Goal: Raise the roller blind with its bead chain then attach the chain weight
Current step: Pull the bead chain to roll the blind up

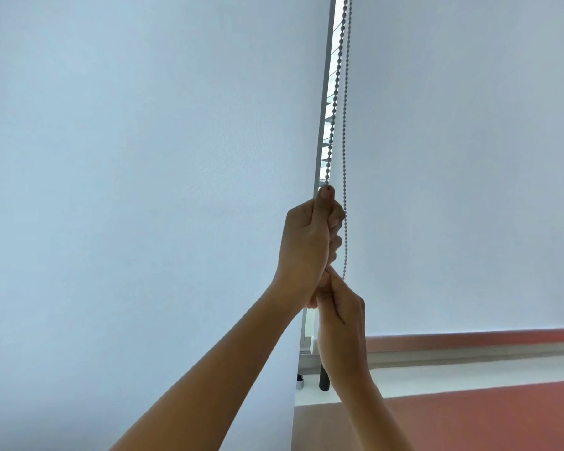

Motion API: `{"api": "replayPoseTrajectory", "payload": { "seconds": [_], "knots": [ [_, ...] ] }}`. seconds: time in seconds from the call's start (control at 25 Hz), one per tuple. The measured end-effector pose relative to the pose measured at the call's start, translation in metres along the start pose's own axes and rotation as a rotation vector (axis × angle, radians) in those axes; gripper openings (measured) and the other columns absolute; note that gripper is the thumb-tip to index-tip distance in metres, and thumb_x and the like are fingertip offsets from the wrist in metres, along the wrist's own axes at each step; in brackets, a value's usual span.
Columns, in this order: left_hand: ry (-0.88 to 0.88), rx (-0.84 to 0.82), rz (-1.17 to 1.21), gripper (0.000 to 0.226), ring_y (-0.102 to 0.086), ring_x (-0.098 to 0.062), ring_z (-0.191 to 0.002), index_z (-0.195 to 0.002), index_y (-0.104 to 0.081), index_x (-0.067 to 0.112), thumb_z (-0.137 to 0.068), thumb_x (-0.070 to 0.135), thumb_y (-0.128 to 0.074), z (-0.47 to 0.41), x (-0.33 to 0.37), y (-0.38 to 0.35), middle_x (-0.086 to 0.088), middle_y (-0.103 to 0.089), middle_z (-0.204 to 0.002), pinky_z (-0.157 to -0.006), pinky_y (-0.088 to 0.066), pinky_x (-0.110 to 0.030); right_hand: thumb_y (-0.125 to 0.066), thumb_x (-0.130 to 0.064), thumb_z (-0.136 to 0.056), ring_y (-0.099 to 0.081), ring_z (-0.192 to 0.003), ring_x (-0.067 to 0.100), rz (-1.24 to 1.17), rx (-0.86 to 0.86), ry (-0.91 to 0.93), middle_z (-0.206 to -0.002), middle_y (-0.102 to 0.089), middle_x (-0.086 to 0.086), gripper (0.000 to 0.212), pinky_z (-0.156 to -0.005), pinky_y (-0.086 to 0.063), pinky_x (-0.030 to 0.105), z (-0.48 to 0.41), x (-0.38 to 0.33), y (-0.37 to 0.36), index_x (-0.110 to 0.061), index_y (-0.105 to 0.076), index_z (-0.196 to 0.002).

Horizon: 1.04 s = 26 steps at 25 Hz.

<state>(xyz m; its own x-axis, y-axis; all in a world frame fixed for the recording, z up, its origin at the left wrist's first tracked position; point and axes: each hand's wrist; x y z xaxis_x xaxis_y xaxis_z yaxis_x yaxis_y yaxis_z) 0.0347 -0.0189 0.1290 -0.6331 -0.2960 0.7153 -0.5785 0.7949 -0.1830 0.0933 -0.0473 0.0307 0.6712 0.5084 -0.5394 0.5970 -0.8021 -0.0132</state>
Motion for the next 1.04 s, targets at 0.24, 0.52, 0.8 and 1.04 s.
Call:
{"api": "replayPoseTrajectory", "payload": {
  "seconds": [0.24, 0.52, 0.8, 1.04],
  "knots": [
    [-0.119, 0.0, -0.023, 0.05, -0.023, -0.004, -0.034, -0.052, -0.036, 0.025, -0.101, 0.034, -0.033, 0.003, -0.007, 0.005, 0.013, -0.028, -0.044, -0.036, -0.022, -0.014, -0.035, -0.03, -0.103, -0.065, -0.086, 0.017, -0.201, 0.068, -0.1, -0.09, -0.068, -0.003, 0.031, -0.081, -0.052, 0.039, -0.055, -0.021, 0.012, -0.014, -0.061, -0.099],
    [-0.14, 0.007, -0.061, 0.048, -0.025, -0.002, -0.033, -0.054, -0.034, 0.018, -0.1, 0.034, -0.033, 0.0, -0.011, 0.01, 0.013, -0.031, -0.04, -0.036, -0.025, -0.012, -0.033, -0.025, -0.105, -0.062, -0.062, 0.015, -0.563, -0.44, -0.142, -0.074, -0.069, 0.001, 0.037, -0.065, -0.049, 0.029, -0.123, -0.081, 0.006, -0.009, -0.066, -0.104],
    [-0.218, 0.039, -0.178, 0.05, -0.025, -0.002, -0.035, -0.051, -0.034, 0.008, -0.101, 0.009, -0.034, 0.001, -0.021, 0.015, 0.011, -0.031, -0.037, -0.037, -0.024, -0.012, -0.027, 0.001, -0.096, -0.024, -0.04, 0.008, -0.508, -0.226, -0.087, -0.045, -0.028, -0.011, 0.039, -0.049, -0.03, 0.029, -0.108, -0.084, -0.008, -0.015, -0.047, -0.067],
    [-0.127, 0.048, -0.267, 0.044, -0.026, -0.004, -0.036, -0.049, -0.036, 0.005, -0.093, 0.002, -0.036, 0.034, -0.05, 0.024, 0.009, -0.031, -0.037, -0.038, -0.022, -0.015, -0.028, 0.0, -0.098, -0.022, -0.039, 0.009, -0.456, -0.189, -0.142, -0.045, -0.027, -0.009, 0.036, -0.048, -0.02, 0.04, -0.07, -0.06, -0.008, -0.013, -0.044, -0.069]
  ]
}}
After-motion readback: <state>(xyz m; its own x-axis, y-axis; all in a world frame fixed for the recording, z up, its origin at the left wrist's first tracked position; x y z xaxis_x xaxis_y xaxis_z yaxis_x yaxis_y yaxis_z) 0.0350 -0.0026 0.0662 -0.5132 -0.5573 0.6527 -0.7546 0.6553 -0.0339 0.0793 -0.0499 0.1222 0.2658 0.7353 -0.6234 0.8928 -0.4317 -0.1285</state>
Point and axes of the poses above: each hand's wrist, its own z-axis away from the middle knuckle, its own y-axis out of the back of the hand, x = y × z
